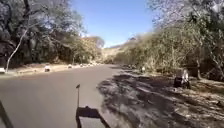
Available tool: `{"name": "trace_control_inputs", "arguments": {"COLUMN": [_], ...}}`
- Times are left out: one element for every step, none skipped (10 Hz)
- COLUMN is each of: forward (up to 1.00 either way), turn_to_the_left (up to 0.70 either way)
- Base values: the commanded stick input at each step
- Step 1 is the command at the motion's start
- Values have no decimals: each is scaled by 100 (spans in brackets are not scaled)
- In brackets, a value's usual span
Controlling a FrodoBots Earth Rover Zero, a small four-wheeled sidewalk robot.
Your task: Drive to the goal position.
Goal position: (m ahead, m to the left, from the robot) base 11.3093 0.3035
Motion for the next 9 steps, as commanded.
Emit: {"name": "trace_control_inputs", "arguments": {"forward": [100,100,100,100,100,100,100,100,100], "turn_to_the_left": [0,0,0,0,0,0,0,0,0]}}
